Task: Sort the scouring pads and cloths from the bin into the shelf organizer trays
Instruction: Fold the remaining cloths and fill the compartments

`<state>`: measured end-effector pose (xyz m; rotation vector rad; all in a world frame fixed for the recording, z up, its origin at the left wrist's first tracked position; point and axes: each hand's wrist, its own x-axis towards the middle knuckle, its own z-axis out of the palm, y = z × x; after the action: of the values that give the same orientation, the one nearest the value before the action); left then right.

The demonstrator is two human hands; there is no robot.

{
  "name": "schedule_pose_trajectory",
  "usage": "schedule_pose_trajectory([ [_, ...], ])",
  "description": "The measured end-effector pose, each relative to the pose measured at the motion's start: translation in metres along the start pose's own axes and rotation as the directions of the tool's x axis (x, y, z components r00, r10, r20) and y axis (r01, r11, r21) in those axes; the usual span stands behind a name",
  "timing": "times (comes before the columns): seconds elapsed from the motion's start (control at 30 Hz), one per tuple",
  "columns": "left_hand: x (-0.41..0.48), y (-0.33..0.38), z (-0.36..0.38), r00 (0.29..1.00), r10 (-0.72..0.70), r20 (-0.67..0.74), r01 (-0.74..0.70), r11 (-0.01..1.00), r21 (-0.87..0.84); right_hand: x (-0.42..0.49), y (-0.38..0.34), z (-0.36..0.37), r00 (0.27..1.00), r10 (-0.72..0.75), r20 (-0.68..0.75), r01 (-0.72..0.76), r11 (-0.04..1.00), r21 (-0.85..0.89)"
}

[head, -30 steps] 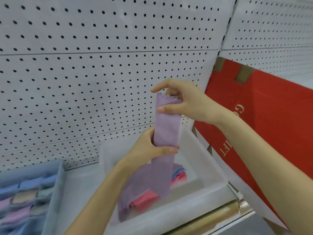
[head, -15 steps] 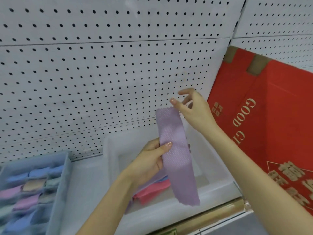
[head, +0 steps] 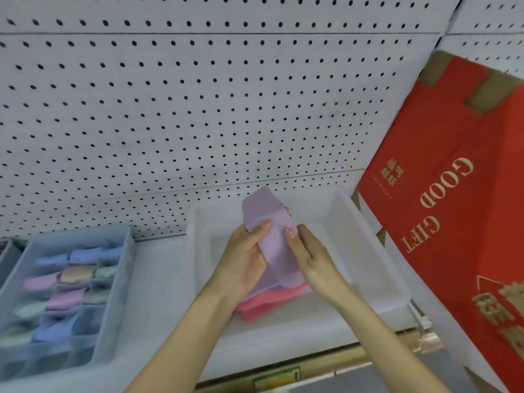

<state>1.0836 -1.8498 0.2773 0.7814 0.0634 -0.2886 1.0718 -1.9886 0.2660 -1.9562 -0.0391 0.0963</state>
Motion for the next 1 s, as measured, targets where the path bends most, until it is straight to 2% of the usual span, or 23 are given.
schedule_pose_trajectory([
  [0.1, -0.001, 0.003, 0.0, 0.999, 0.043, -0.024, -0.044, 0.999, -0.019, -0.008, 0.01, 0.012, 0.995, -0.089, 0.053, 0.097, 0.983, -0.159],
  [0.17, -0.003, 0.007, 0.0, 0.997, 0.064, -0.045, -0.065, 0.998, -0.021, -0.014, 0.016, 0.015, 0.987, -0.091, 0.13, 0.119, 0.966, -0.229],
  [0.27, -0.009, 0.011, -0.004, 0.997, 0.063, -0.049, -0.06, 0.996, 0.064, -0.013, 0.008, 0.005, 0.99, -0.019, 0.139, 0.032, 0.995, -0.09],
  [0.33, -0.014, 0.014, -0.006, 0.998, 0.062, -0.021, -0.058, 0.984, 0.169, -0.005, -0.005, -0.005, 0.995, -0.02, 0.1, 0.015, 0.999, 0.051],
  [0.4, -0.017, 0.017, -0.008, 0.998, 0.061, -0.007, -0.057, 0.96, 0.273, 0.004, -0.018, -0.012, 0.992, -0.035, 0.119, 0.014, 0.985, 0.171],
  [0.53, -0.022, 0.025, -0.014, 0.997, 0.078, -0.031, -0.057, 0.899, 0.435, 0.009, -0.026, -0.007, 0.988, -0.043, 0.15, 0.0, 0.962, 0.275],
  [0.63, -0.025, 0.032, -0.019, 0.999, 0.035, -0.036, -0.011, 0.856, 0.517, 0.008, -0.025, 0.0, 0.988, -0.027, 0.152, -0.024, 0.945, 0.325],
  [0.87, -0.034, 0.039, -0.024, 0.997, -0.072, 0.016, 0.056, 0.884, 0.465, 0.006, -0.026, 0.007, 0.962, 0.056, 0.268, -0.156, 0.916, 0.37],
  [1.0, -0.036, 0.038, -0.023, 0.995, -0.101, 0.014, 0.084, 0.89, 0.448, 0.005, -0.025, 0.009, 0.99, 0.0, 0.141, -0.049, 0.937, 0.346],
])
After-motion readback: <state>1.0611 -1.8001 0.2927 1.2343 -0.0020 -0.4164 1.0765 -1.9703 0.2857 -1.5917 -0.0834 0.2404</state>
